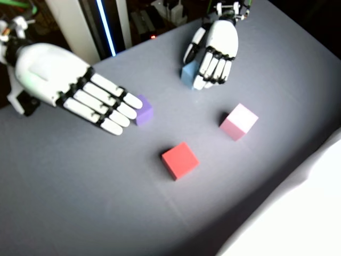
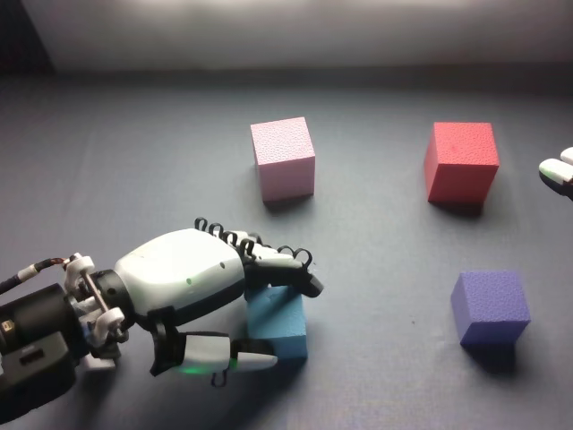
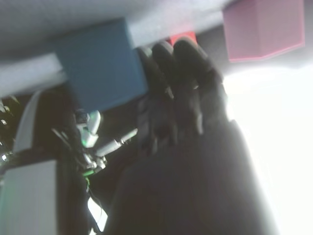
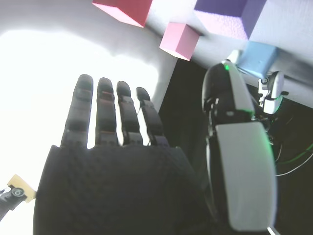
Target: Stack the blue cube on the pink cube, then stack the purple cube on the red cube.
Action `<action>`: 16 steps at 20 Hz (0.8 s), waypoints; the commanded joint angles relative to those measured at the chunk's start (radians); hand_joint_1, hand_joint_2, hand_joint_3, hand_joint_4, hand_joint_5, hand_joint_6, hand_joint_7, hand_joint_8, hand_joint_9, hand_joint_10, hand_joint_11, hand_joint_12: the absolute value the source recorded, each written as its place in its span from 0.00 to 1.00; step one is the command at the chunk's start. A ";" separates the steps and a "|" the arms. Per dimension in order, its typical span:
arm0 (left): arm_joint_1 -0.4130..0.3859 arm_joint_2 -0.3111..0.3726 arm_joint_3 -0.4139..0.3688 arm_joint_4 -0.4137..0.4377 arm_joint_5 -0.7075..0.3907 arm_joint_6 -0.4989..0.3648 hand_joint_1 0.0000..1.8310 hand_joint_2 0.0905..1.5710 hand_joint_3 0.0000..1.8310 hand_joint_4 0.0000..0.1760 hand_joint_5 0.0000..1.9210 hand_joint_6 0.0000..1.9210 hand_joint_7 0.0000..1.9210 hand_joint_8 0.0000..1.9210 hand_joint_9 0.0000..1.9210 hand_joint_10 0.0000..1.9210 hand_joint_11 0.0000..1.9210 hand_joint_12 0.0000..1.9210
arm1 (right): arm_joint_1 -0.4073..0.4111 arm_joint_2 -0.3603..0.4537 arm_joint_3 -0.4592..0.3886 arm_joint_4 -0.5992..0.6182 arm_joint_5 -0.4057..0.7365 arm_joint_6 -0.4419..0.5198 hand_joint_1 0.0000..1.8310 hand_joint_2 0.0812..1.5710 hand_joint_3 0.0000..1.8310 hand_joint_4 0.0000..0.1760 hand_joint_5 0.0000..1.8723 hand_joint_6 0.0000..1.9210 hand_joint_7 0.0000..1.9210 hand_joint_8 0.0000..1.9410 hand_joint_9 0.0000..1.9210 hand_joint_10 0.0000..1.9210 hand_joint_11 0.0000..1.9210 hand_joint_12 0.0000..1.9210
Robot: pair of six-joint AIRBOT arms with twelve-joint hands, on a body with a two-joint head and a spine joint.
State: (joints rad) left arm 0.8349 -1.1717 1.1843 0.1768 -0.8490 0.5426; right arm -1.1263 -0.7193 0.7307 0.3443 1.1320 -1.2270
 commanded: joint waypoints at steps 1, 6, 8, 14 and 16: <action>-0.008 -0.009 0.007 -0.011 -0.054 0.027 0.63 0.83 0.00 0.00 0.29 0.75 0.37 0.86 0.40 0.85 0.42 0.96 | 0.003 0.000 -0.001 -0.005 0.120 0.004 0.36 0.76 0.00 0.00 0.00 0.00 0.00 0.00 0.00 0.00 0.00 0.00; -0.034 0.010 0.011 -0.042 -0.085 0.063 0.64 0.81 0.00 0.00 0.32 0.72 0.40 0.80 0.42 0.79 0.39 0.93 | 0.002 0.000 -0.001 -0.005 0.120 0.005 0.37 0.76 0.00 0.00 0.00 0.00 0.00 0.00 0.00 0.00 0.00 0.00; -0.043 0.035 -0.001 -0.049 -0.124 0.074 0.65 0.81 0.00 0.00 0.32 0.66 0.39 0.87 0.45 0.92 0.45 1.00 | 0.002 0.000 -0.001 -0.005 0.121 0.006 0.38 0.75 0.00 0.00 0.00 0.00 0.00 0.00 0.00 0.00 0.00 0.00; -0.145 0.072 0.012 -0.051 -0.162 0.109 0.66 0.80 0.00 0.00 0.34 0.63 0.40 0.84 0.40 0.86 0.39 0.96 | 0.002 0.000 0.001 -0.004 0.121 0.006 0.39 0.76 0.00 0.00 0.00 0.00 0.00 0.00 0.00 0.00 0.00 0.00; -0.195 0.069 0.029 -0.063 -0.129 0.142 0.65 0.80 0.00 0.00 0.34 0.64 0.39 0.86 0.36 0.88 0.34 0.99 | 0.002 0.000 0.001 -0.004 0.121 0.006 0.40 0.76 0.00 0.00 0.00 0.00 0.00 0.00 0.00 0.00 0.00 0.00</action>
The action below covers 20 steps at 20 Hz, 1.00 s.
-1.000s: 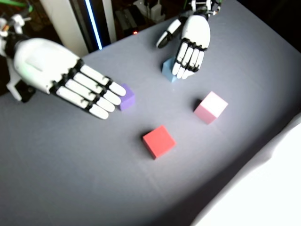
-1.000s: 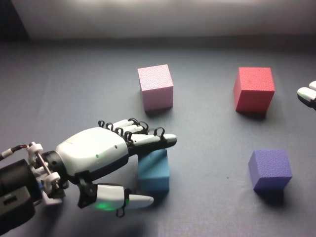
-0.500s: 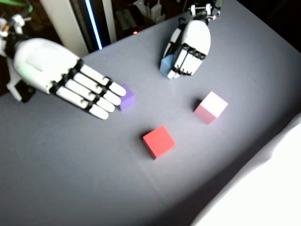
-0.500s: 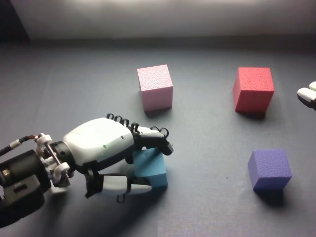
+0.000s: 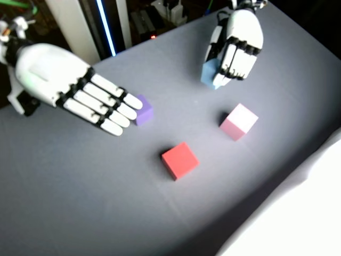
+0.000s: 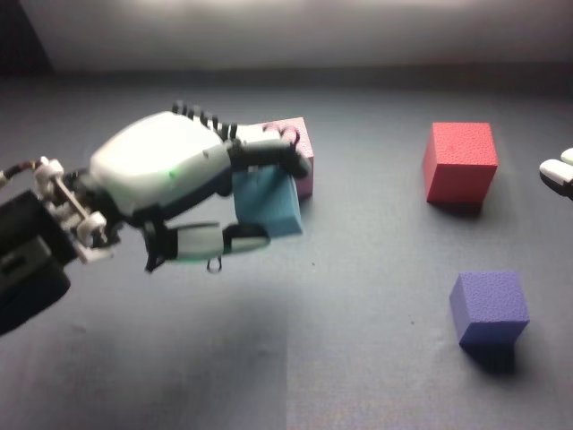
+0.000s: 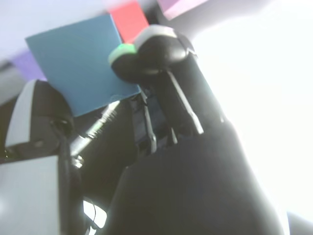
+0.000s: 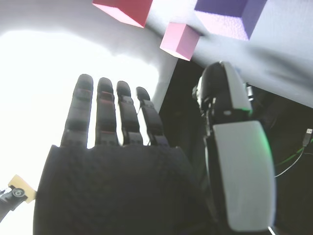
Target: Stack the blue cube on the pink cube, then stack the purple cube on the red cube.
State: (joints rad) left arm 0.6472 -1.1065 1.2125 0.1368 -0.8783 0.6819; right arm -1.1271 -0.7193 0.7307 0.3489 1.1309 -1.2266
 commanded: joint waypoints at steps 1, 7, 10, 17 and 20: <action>-0.027 -0.002 0.016 -0.030 -0.091 0.004 0.65 0.80 0.00 0.00 0.34 0.64 0.39 0.86 0.36 0.88 0.34 0.99 | 0.003 0.000 0.001 -0.008 0.122 0.005 0.40 0.76 0.00 0.00 0.00 0.00 0.00 0.00 0.00 0.00 0.00 0.00; -0.183 -0.075 0.117 -0.040 0.041 0.039 0.64 0.81 0.00 0.00 0.32 0.70 0.39 0.85 0.45 0.92 0.46 1.00 | -0.002 -0.008 0.007 -0.004 0.121 0.006 0.34 0.77 0.01 0.00 0.00 0.00 0.00 0.00 0.00 0.00 0.00 0.00; -0.237 -0.114 0.158 -0.069 0.097 0.078 0.64 0.82 0.00 0.00 0.32 0.67 0.37 0.90 0.46 0.99 0.49 1.00 | -0.004 -0.018 0.014 -0.004 0.114 0.011 0.36 0.77 0.00 0.00 0.00 0.00 0.00 0.00 0.00 0.00 0.00 0.00; -0.299 -0.167 0.225 -0.111 0.192 0.140 0.65 0.79 0.00 0.00 0.37 0.62 0.39 0.86 0.42 0.87 0.43 0.98 | -0.004 -0.025 0.020 -0.008 0.097 0.012 0.36 0.77 0.00 0.00 0.00 0.00 0.00 0.00 0.00 0.00 0.00 0.00; -0.301 -0.179 0.247 -0.129 0.223 0.146 0.65 0.81 0.00 0.00 0.33 0.64 0.38 0.89 0.46 0.92 0.50 0.99 | -0.004 -0.026 0.021 -0.009 0.097 0.013 0.39 0.76 0.00 0.00 0.00 0.00 0.00 0.00 0.00 0.00 0.00 0.00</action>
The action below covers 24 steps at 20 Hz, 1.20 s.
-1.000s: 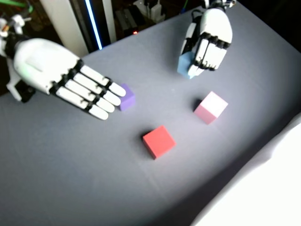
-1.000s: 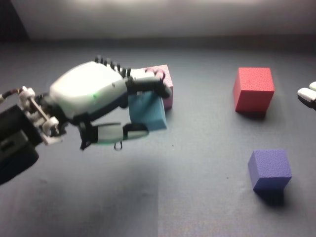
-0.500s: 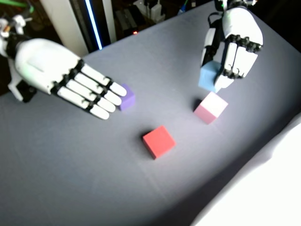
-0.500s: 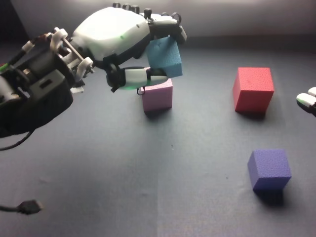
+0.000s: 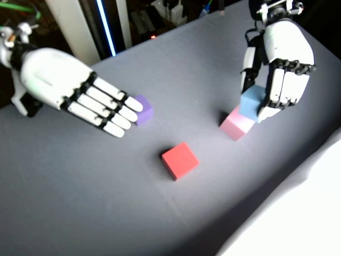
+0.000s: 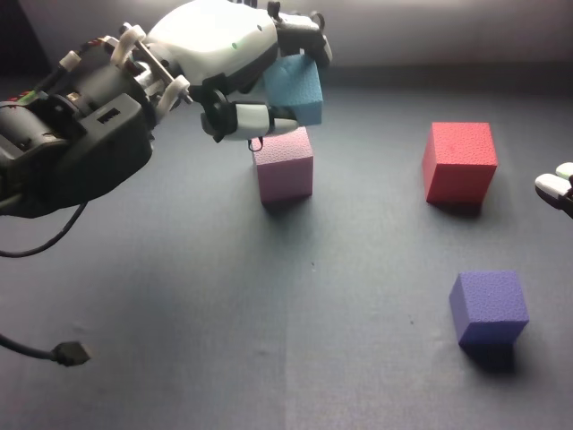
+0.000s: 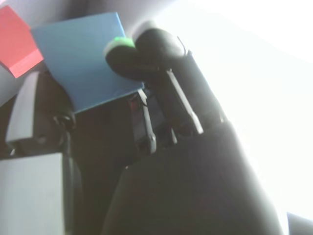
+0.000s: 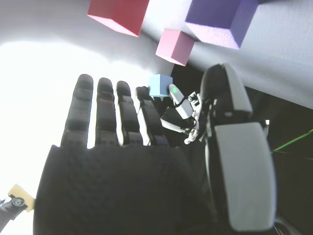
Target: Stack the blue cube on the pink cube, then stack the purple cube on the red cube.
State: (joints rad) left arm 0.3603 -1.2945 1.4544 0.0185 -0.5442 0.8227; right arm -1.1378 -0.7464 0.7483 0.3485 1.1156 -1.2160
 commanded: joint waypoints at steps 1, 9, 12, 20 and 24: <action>-0.013 0.007 0.008 -0.013 -0.107 0.005 0.65 0.80 0.00 0.00 0.33 0.64 0.40 0.86 0.49 0.89 0.51 0.98 | 0.006 0.001 0.003 -0.009 0.112 0.003 0.41 0.76 0.00 0.00 0.00 0.00 0.00 0.00 0.00 0.00 0.00 0.00; 0.029 -0.014 0.027 -0.039 -0.081 0.005 0.66 0.78 0.00 0.00 0.36 0.64 0.42 0.80 0.43 0.79 0.41 0.91 | 0.005 0.000 0.003 -0.009 0.112 0.005 0.41 0.77 0.00 0.00 0.00 0.00 0.00 0.00 0.00 0.00 0.00 0.00; 0.045 -0.021 0.030 -0.046 -0.075 0.005 0.66 0.79 0.00 0.00 0.33 0.66 0.42 0.80 0.45 0.79 0.45 0.92 | 0.005 -0.002 0.003 -0.009 0.112 0.006 0.38 0.77 0.00 0.00 0.00 0.00 0.00 0.00 0.00 0.00 0.00 0.00; 0.065 -0.033 0.042 -0.059 -0.061 0.005 0.64 0.81 0.00 0.00 0.28 0.77 0.41 0.75 0.37 0.66 0.31 0.87 | 0.003 -0.004 0.003 -0.008 0.112 0.007 0.37 0.76 0.00 0.00 0.00 0.00 0.00 0.00 0.00 0.00 0.00 0.00; 0.074 -0.031 0.039 -0.063 -0.067 0.005 0.42 0.71 0.00 0.08 0.12 0.18 0.19 0.08 0.11 0.30 0.00 0.75 | 0.002 -0.004 0.003 -0.008 0.112 0.007 0.37 0.76 0.00 0.00 0.00 0.00 0.00 0.00 0.00 0.00 0.00 0.00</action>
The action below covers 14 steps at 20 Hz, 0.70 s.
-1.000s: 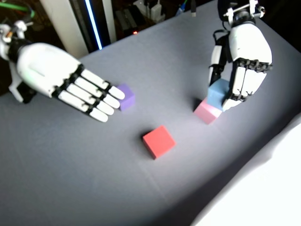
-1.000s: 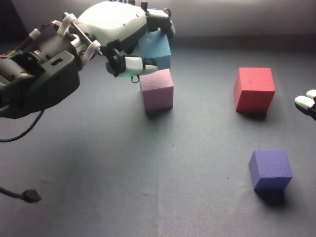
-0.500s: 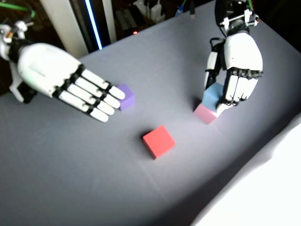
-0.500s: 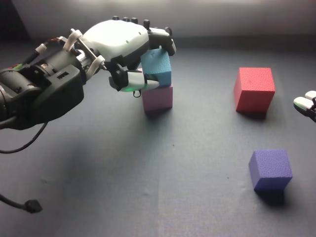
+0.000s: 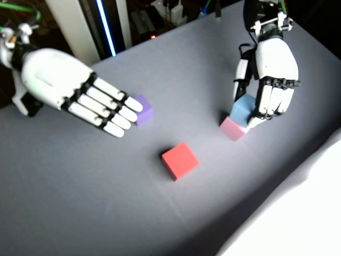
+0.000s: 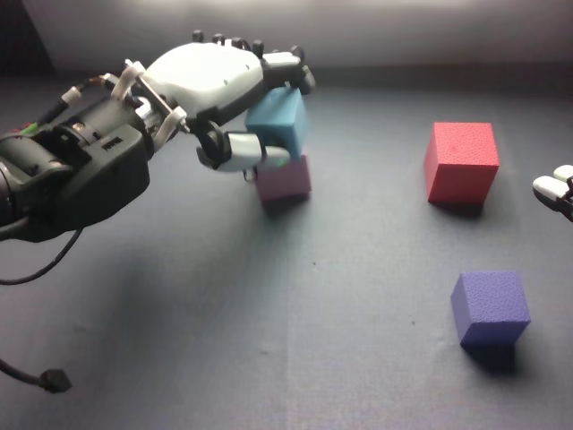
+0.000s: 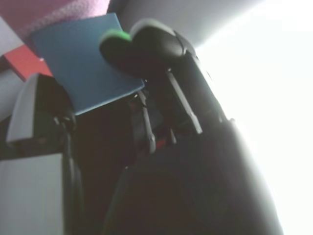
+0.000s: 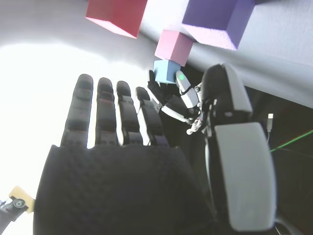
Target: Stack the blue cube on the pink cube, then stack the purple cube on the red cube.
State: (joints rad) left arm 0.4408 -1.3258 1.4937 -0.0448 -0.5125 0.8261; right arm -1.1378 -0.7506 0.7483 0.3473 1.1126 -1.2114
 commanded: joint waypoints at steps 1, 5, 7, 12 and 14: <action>-0.005 0.003 -0.004 0.000 -0.103 0.001 0.40 0.70 0.00 0.17 0.10 0.11 0.12 0.02 0.06 0.22 0.00 0.66 | 0.002 0.000 0.003 -0.006 0.116 0.003 0.38 0.76 0.00 0.00 0.00 0.00 0.00 0.00 0.00 0.00 0.00 0.00; 0.007 0.021 -0.022 -0.006 -0.135 0.001 0.33 0.68 0.00 0.54 0.03 0.00 0.01 0.00 0.01 0.03 0.00 0.49 | 0.002 0.000 0.003 -0.006 0.116 0.003 0.37 0.76 0.00 0.00 0.00 0.00 0.00 0.00 0.00 0.00 0.00 0.00; 0.016 0.035 -0.036 -0.014 -0.162 0.001 0.32 0.66 0.00 0.93 0.00 0.00 0.00 0.00 0.00 0.00 0.00 0.07 | 0.002 0.000 0.003 -0.005 0.116 0.003 0.36 0.75 0.00 0.00 0.00 0.00 0.00 0.00 0.00 0.00 0.00 0.00; 0.025 0.080 -0.087 -0.016 -0.253 0.014 0.22 0.66 0.00 1.00 0.00 0.00 0.00 0.00 0.00 0.00 0.00 0.00 | 0.002 0.000 0.001 -0.006 0.118 0.006 0.33 0.77 0.00 0.00 0.00 0.00 0.00 0.00 0.00 0.00 0.00 0.00; 0.028 0.114 -0.130 -0.015 -0.314 0.034 0.21 0.69 0.01 1.00 0.00 0.00 0.00 0.00 0.00 0.00 0.00 0.00 | 0.002 0.003 -0.002 -0.021 0.130 0.021 0.32 0.78 0.01 0.00 0.00 0.00 0.00 0.00 0.00 0.00 0.00 0.00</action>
State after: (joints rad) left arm 0.4770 -1.2152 1.3521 -0.0605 -0.6807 0.8600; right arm -1.1381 -0.7506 0.7475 0.3416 1.1126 -1.1931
